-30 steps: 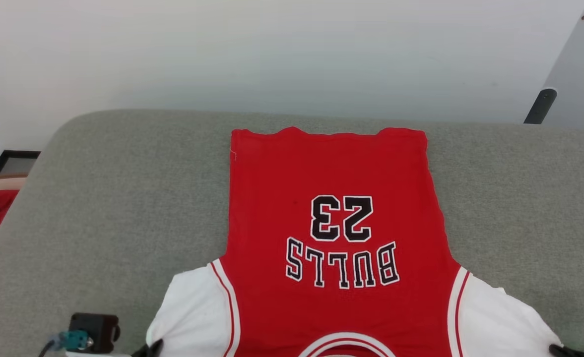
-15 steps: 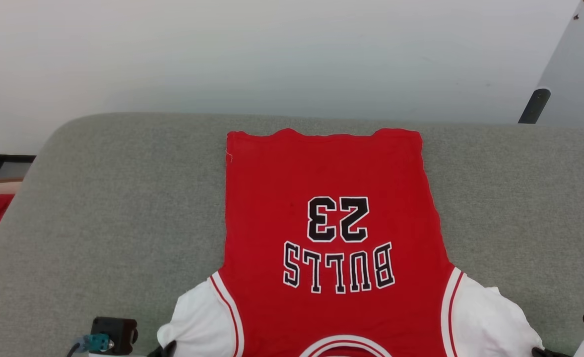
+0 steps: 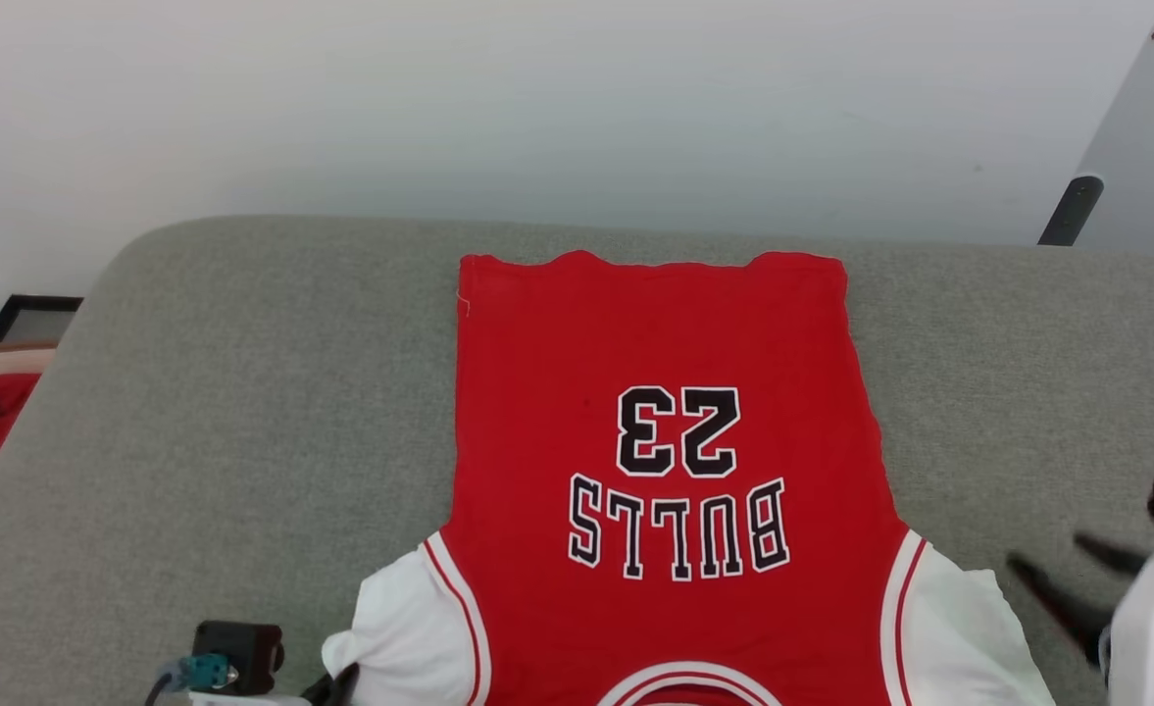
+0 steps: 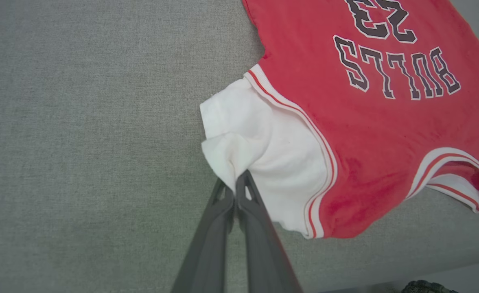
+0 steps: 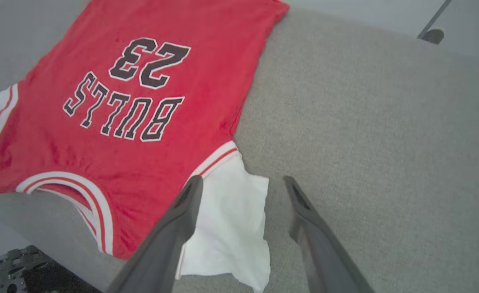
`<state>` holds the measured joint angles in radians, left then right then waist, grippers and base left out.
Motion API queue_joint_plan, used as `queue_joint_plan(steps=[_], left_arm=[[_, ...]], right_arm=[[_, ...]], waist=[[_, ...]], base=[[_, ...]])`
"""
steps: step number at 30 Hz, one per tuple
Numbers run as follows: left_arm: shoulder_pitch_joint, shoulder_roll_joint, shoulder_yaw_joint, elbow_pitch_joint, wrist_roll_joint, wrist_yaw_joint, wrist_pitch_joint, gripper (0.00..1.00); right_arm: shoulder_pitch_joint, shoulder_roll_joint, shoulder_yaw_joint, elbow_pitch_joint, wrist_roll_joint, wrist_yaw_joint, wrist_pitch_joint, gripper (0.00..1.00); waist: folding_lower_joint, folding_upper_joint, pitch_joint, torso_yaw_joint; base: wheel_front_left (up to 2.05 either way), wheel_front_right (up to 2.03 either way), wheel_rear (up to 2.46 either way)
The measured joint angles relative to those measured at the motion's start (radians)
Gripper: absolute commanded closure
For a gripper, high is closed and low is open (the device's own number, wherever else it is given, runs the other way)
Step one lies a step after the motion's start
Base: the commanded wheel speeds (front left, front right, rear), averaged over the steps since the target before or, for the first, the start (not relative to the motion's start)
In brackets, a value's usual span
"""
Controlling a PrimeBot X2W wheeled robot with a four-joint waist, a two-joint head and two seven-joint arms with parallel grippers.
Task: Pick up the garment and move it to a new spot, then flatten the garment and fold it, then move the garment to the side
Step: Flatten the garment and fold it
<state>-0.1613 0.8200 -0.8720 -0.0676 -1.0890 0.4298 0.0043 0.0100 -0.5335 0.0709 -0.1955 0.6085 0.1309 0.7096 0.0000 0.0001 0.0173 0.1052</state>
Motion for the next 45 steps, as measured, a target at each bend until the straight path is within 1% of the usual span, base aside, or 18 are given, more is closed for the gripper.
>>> queue_joint_plan(steps=[4,8,16,24,33,42,45], left_arm=[[-0.02,-0.012,-0.01,0.005,0.011,-0.009,0.006,1.0],[-0.056,-0.03,-0.024,0.012,0.029,-0.027,0.022,1.0],[-0.148,-0.081,-0.058,0.032,0.074,-0.071,0.054,1.0],[-0.218,-0.134,-0.08,0.06,0.107,-0.114,0.057,1.0],[-0.308,-0.211,-0.109,0.107,0.148,-0.176,0.055,1.0],[-0.372,-0.284,-0.131,0.166,0.167,-0.229,0.041,1.0],[-0.384,-0.308,-0.143,0.188,0.168,-0.247,0.039,1.0]], right_arm=[[-0.119,-0.005,0.02,0.012,-0.014,0.0,0.004,0.0],[-0.265,-0.019,0.042,0.079,-0.019,0.0,-0.003,0.0],[-0.537,-0.053,0.072,0.326,-0.022,0.0,-0.02,0.0],[-0.748,-0.086,0.122,0.582,-0.016,0.0,-0.013,0.0],[-0.931,-0.107,0.143,0.829,-0.03,0.0,-0.003,0.0],[-1.033,-0.102,0.167,1.014,-0.062,0.0,0.006,0.0],[-1.053,-0.099,0.153,1.082,-0.067,0.0,0.007,0.0]], waist=[[0.0,0.0,0.008,0.01],[0.0,0.0,0.02,0.03],[0.0,0.0,0.061,0.098],[0.0,0.0,0.13,0.175],[0.0,0.0,0.238,0.258],[0.0,0.0,0.339,0.342],[0.0,0.0,0.363,0.37]], base=[[0.0,0.0,0.0],[0.0,0.0,0.0],[0.0,0.0,0.0],[0.0,0.0,0.0],[0.0,0.0,0.0],[0.0,0.0,0.0],[0.0,0.0,0.0]])
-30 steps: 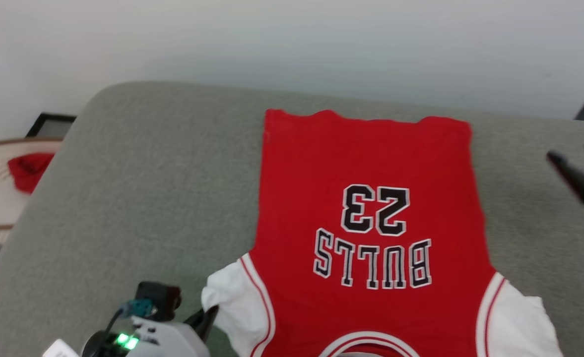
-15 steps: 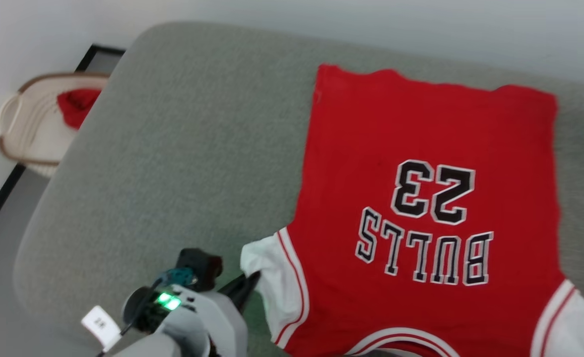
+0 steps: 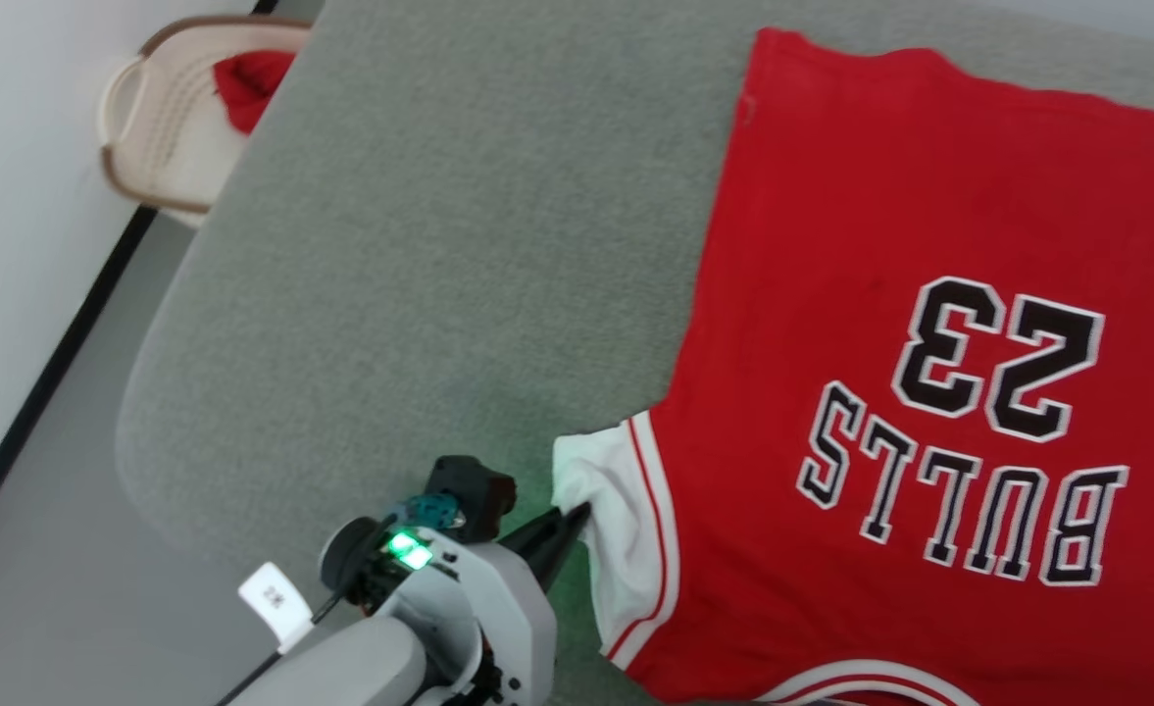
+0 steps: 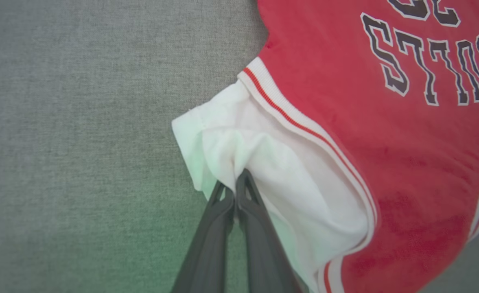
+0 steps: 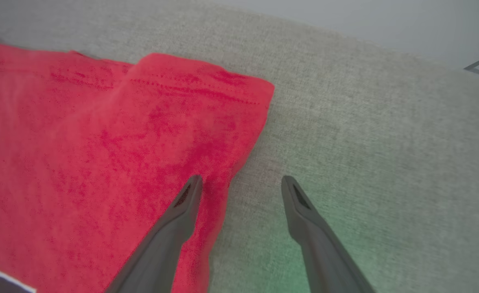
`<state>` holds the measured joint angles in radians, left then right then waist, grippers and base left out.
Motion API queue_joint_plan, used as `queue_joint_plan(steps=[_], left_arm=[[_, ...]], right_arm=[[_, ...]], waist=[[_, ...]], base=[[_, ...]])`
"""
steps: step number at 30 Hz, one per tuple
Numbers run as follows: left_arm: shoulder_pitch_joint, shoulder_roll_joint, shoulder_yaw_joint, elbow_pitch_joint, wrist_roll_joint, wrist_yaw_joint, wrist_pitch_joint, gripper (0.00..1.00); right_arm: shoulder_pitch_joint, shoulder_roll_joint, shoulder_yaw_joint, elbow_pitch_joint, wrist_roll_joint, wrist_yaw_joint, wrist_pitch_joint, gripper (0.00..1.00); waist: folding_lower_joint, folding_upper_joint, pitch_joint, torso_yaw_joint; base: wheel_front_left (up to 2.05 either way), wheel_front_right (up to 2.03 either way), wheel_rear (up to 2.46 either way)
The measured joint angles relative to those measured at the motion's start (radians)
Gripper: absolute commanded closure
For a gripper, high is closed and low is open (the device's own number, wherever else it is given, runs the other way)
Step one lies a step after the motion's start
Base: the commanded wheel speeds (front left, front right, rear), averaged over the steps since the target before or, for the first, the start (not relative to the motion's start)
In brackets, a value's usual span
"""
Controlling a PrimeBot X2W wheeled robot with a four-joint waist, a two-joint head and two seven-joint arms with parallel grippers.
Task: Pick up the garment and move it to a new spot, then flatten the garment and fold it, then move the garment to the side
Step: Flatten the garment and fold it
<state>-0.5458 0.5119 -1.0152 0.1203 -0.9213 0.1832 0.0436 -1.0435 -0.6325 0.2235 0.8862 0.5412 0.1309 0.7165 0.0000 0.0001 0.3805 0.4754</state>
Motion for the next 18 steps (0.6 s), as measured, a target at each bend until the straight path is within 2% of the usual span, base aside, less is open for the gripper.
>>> queue_joint_plan(steps=[11,12,13,18], left_arm=[[-0.019,-0.055,-0.016,0.059,-0.001,-0.035,-0.011,1.0],[-0.019,-0.057,-0.016,0.062,-0.001,-0.037,-0.012,1.0],[-0.02,-0.058,-0.016,0.066,-0.002,-0.038,-0.013,1.0],[-0.022,-0.07,-0.017,0.086,-0.005,-0.044,-0.018,1.0]], right_arm=[[-0.101,-0.002,-0.049,0.195,-0.072,-0.001,0.027,0.0],[-0.109,-0.002,-0.05,0.207,-0.079,-0.001,0.035,0.3],[-0.117,-0.003,-0.049,0.219,-0.088,-0.001,0.044,1.0],[-0.134,0.002,-0.067,0.274,-0.123,0.0,0.01,1.0]], waist=[[0.0,0.0,0.049,0.077],[0.0,0.0,0.05,0.081],[-0.0001,0.0,0.051,0.084],[0.0,0.0,0.046,0.086]], base=[[0.0,0.0,0.0],[0.0,0.0,0.0],[0.0,0.0,0.0],[0.0,0.0,0.0]])
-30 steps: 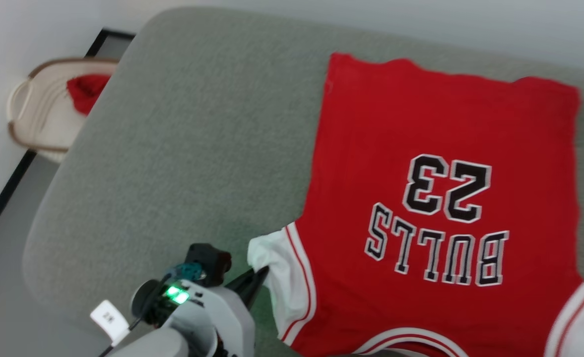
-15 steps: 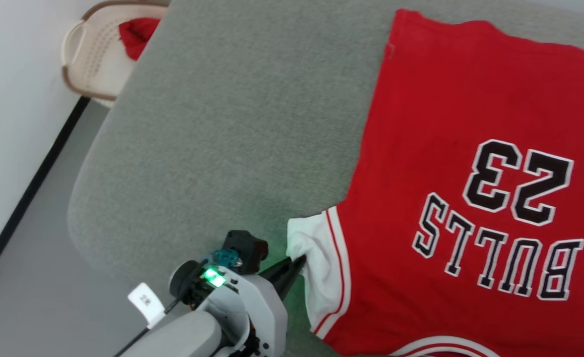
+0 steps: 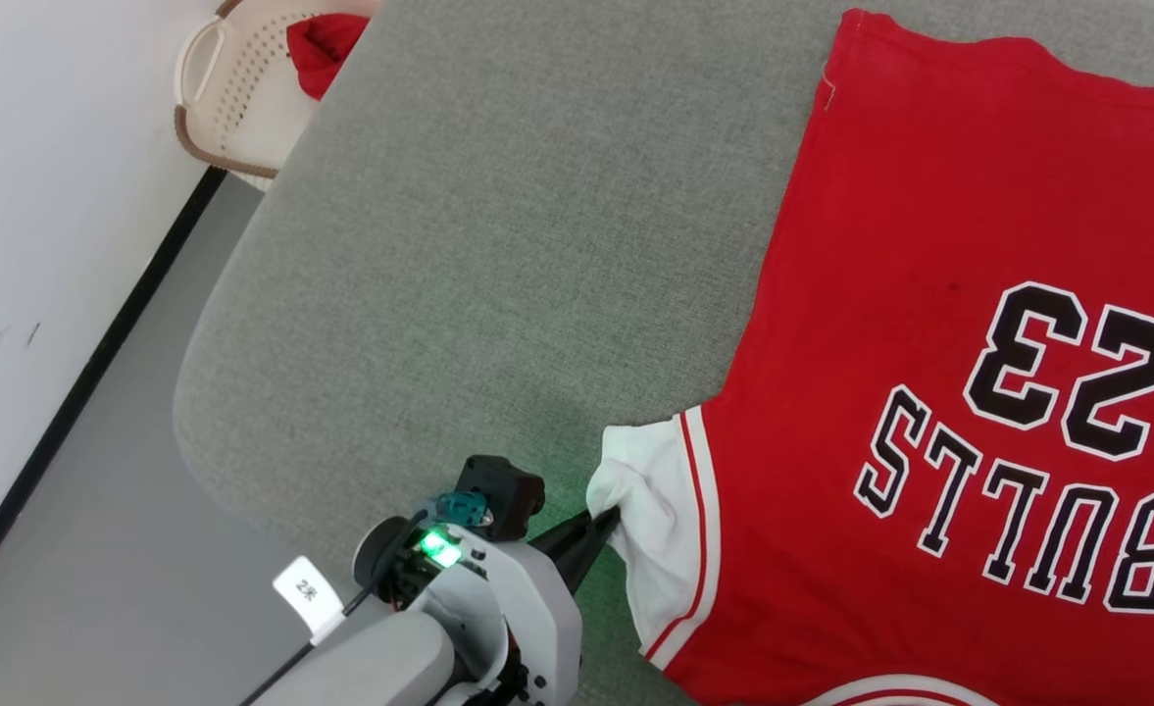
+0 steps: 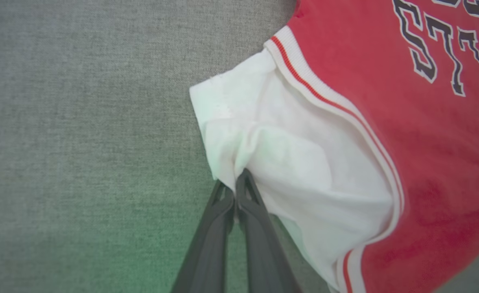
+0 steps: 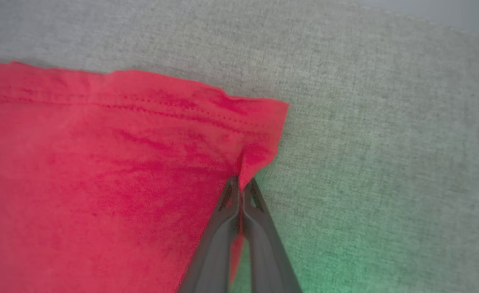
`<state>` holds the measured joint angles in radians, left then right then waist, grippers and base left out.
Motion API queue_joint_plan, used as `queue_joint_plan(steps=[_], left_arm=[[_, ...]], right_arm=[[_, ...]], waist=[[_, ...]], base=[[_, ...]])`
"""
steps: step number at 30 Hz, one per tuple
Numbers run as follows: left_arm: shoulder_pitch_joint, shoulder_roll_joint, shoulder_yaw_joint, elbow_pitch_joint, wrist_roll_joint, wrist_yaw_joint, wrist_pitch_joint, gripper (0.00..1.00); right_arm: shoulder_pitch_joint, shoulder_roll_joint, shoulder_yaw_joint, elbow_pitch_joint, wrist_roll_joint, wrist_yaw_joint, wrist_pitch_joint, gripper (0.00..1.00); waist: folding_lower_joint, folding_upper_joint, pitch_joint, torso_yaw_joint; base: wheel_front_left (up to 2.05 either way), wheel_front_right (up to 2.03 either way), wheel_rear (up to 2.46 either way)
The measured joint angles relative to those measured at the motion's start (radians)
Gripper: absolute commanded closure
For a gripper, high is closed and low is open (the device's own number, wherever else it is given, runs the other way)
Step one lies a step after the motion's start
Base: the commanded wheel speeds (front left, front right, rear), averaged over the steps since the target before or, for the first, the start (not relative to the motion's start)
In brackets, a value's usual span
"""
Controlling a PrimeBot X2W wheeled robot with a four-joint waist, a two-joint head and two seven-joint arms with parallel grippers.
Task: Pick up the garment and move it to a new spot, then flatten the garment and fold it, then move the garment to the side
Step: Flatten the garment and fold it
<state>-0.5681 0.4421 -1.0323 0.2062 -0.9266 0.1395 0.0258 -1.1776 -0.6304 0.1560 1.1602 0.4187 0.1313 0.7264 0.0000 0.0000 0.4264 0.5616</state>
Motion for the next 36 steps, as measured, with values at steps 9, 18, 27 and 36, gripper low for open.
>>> queue_joint_plan(steps=[9,18,27,36], left_arm=[[0.002,0.008,0.013,0.04,-0.016,-0.004,-0.017,1.0],[0.027,0.055,0.03,0.053,-0.034,0.012,-0.018,1.0],[0.1,0.116,0.044,0.043,-0.065,0.045,-0.017,1.0],[0.168,0.165,0.052,0.004,-0.087,0.081,-0.018,1.0]], right_arm=[[-0.014,0.065,0.004,0.022,-0.002,-0.001,0.006,1.0],[0.114,0.081,0.126,-0.184,0.126,-0.001,0.058,1.0],[0.375,-0.011,0.205,-0.486,0.331,-0.001,0.081,1.0],[0.698,-0.061,0.149,-0.686,0.409,-0.001,0.039,1.0]], waist=[[0.0,0.0,-0.04,-0.04],[0.0,0.0,-0.119,-0.119],[0.0,0.0,-0.222,-0.21],[0.0,0.0,-0.313,-0.308]], base=[[0.0,0.0,0.0],[0.0,0.0,0.0],[0.0,0.0,0.0],[0.0,0.0,0.0]])
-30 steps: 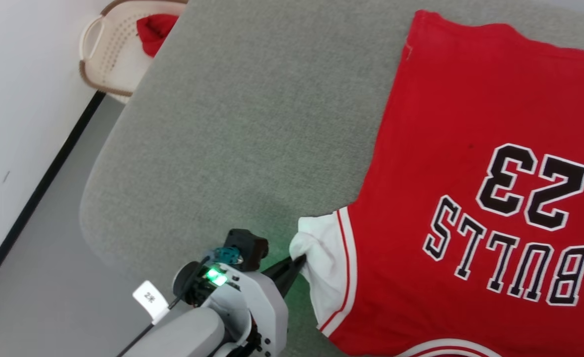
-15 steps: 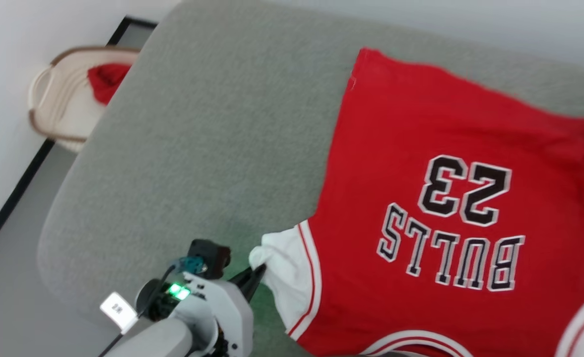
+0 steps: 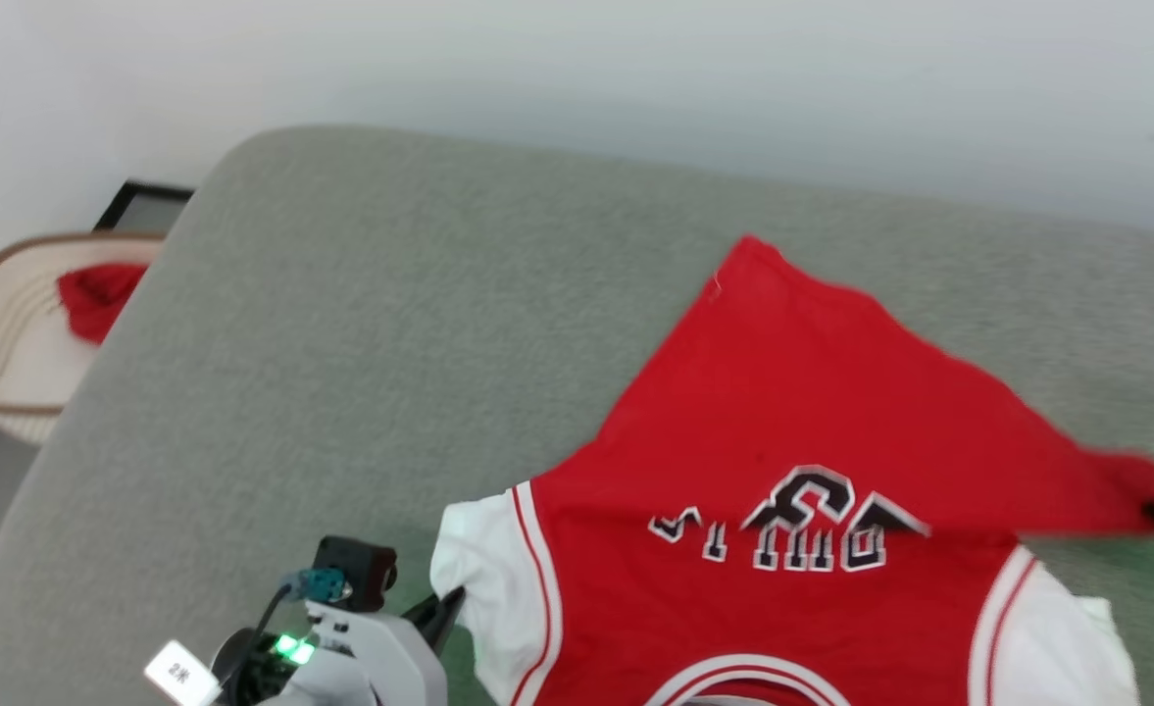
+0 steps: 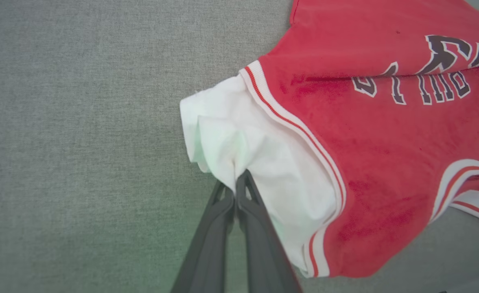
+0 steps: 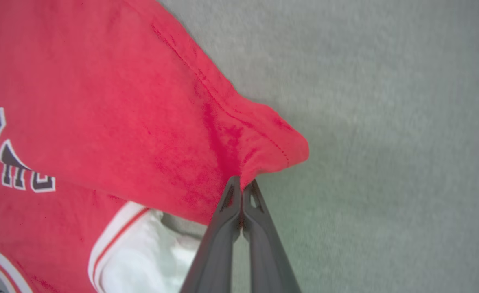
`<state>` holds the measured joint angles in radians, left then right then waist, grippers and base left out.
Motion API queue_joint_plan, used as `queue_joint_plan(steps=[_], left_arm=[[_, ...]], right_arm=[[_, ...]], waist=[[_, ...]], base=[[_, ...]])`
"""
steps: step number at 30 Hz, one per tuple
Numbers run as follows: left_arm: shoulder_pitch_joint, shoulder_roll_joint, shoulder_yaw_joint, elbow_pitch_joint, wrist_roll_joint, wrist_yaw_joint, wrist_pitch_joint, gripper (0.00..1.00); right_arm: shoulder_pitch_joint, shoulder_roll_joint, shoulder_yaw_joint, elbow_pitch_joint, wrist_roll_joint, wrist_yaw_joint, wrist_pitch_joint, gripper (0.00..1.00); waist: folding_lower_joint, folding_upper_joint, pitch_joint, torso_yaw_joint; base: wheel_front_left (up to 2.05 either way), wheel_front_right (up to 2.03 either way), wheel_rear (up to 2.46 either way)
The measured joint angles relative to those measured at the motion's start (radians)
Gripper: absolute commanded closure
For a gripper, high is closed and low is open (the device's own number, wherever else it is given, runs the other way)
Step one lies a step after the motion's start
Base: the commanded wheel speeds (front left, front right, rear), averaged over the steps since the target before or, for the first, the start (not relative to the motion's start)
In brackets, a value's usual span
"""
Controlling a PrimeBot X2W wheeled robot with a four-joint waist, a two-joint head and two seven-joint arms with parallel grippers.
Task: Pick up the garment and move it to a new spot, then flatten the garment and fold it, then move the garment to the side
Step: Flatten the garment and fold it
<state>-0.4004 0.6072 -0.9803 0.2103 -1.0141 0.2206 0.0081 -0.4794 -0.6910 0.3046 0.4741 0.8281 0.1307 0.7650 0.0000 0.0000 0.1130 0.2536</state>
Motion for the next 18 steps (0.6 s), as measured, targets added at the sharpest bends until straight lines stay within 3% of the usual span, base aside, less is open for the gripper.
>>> queue_joint_plan(steps=[8,16,17,18], left_arm=[[0.038,0.026,0.006,-0.032,-0.017,0.019,-0.004,1.0],[0.038,0.028,0.006,-0.037,-0.021,0.019,-0.003,1.0],[0.038,0.028,0.006,-0.036,-0.021,0.019,-0.004,1.0],[0.038,0.027,0.006,-0.035,-0.022,0.019,-0.004,1.0]], right_arm=[[0.248,0.052,-0.123,-0.089,-0.029,0.0,-0.048,1.0],[0.338,0.135,-0.202,-0.09,-0.098,0.0,-0.097,1.0],[0.345,0.143,-0.204,-0.086,-0.104,0.0,-0.098,0.95],[0.349,0.15,-0.207,-0.081,-0.11,0.0,-0.102,0.65]], waist=[[0.0,0.0,-0.053,-0.08],[0.0,0.0,-0.076,-0.125],[0.0,0.0,-0.077,-0.126],[0.0,0.0,-0.077,-0.127]], base=[[0.0,0.0,0.0],[0.0,0.0,0.0],[0.0,0.0,0.0],[0.0,0.0,0.0]])
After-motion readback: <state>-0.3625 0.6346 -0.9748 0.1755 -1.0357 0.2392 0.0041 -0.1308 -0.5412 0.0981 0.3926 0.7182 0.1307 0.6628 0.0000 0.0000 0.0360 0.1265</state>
